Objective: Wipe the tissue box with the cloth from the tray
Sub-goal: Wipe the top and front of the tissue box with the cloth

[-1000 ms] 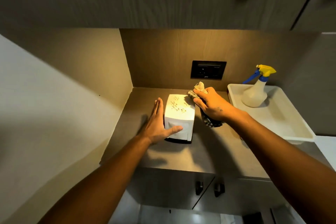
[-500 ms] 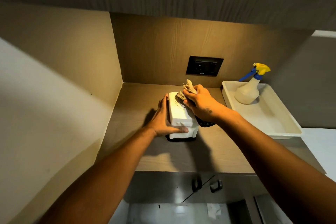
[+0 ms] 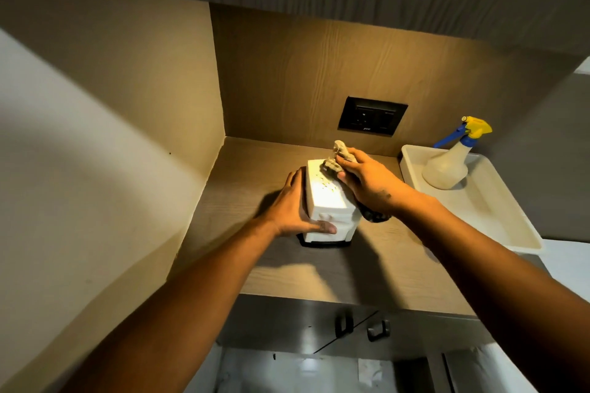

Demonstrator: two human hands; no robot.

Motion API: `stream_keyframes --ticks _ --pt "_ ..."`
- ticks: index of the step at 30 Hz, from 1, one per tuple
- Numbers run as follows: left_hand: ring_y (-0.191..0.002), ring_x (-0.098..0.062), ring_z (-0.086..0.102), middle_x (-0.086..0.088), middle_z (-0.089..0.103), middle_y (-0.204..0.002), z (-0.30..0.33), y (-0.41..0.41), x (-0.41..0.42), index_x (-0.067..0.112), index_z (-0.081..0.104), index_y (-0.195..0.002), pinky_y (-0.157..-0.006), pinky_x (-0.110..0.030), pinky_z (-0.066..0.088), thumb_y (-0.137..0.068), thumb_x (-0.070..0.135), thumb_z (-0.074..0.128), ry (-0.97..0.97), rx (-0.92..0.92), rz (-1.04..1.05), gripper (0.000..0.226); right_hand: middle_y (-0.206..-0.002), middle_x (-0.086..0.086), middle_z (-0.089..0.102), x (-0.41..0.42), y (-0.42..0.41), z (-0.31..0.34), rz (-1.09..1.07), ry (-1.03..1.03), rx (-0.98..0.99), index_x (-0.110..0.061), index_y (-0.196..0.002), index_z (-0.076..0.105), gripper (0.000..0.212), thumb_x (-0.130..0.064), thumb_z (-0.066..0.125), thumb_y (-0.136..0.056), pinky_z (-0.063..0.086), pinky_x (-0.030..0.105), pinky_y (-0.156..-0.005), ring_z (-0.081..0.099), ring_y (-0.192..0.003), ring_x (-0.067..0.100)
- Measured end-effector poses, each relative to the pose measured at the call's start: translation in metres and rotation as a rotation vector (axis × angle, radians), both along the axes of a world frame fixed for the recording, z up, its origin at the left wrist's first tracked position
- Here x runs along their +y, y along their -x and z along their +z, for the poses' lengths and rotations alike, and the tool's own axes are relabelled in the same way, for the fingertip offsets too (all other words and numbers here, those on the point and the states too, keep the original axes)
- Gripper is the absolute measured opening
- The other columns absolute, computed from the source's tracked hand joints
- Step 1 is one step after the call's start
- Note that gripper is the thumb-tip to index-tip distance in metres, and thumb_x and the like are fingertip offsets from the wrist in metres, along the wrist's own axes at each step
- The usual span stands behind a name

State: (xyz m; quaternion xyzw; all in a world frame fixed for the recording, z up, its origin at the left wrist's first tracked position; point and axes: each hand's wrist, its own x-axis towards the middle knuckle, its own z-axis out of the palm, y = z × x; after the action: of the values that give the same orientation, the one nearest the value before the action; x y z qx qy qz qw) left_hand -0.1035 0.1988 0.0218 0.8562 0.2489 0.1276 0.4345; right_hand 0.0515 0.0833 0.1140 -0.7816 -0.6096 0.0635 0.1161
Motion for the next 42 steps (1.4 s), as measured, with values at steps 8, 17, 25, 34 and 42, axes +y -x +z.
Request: stream_keyframes --ticks 8,17,25,34,42 --pt "-0.129 -0.02 0.045 -0.002 0.039 -0.146 -0.003 0.006 -0.002 0.026 0.023 -0.149 -0.108 -0.045 0.044 -0.046 0.068 0.092 -0.024 0.025 0.008 0.131 -0.152 0.008 0.03 0.018 0.024 0.001 0.156 -0.027 0.003 -0.014 -0.138 0.048 0.042 -0.03 0.044 -0.099 0.033 0.029 -0.102 0.041 -0.128 0.028" --pt "-0.137 -0.022 0.041 -0.003 0.035 -0.156 0.003 0.002 -0.005 0.022 0.015 -0.157 -0.108 -0.039 0.039 -0.047 0.055 0.098 -0.016 0.01 0.05 0.142 -0.155 0.012 0.027 0.005 -0.006 0.004 0.016 0.033 -0.051 -0.015 -0.144 0.04 0.046 -0.031 0.04 -0.1 0.031 0.038 -0.108 0.038 -0.133 0.035" --pt "-0.129 -0.019 0.05 0.005 0.042 -0.147 0.0 0.004 -0.005 0.029 0.025 -0.152 -0.102 -0.04 0.048 -0.04 0.07 0.093 -0.041 0.015 0.043 0.137 -0.162 0.003 0.01 -0.044 0.005 -0.014 0.193 0.004 -0.047 -0.022 -0.145 0.038 0.049 -0.033 0.043 -0.098 0.026 0.035 -0.112 0.026 -0.143 0.029" --pt "-0.137 -0.023 0.044 -0.003 0.038 -0.154 -0.002 0.002 -0.004 0.021 0.019 -0.155 -0.11 -0.044 0.043 -0.043 0.059 0.097 -0.017 0.031 0.053 0.142 -0.16 0.007 0.015 -0.073 0.011 -0.032 -0.05 -0.251 0.142 -0.017 -0.147 0.034 0.052 -0.026 0.044 -0.097 0.02 0.025 -0.11 0.023 -0.142 0.019" --pt "-0.133 -0.02 0.045 0.0 0.038 -0.151 -0.004 0.0 -0.004 0.024 0.021 -0.154 -0.109 -0.042 0.044 -0.04 0.063 0.096 -0.031 0.002 0.06 0.142 -0.161 0.005 0.015 -0.059 0.012 -0.042 0.044 -0.248 0.022 -0.018 -0.146 0.035 0.057 -0.02 0.057 -0.094 0.029 0.037 -0.112 0.02 -0.141 0.018"
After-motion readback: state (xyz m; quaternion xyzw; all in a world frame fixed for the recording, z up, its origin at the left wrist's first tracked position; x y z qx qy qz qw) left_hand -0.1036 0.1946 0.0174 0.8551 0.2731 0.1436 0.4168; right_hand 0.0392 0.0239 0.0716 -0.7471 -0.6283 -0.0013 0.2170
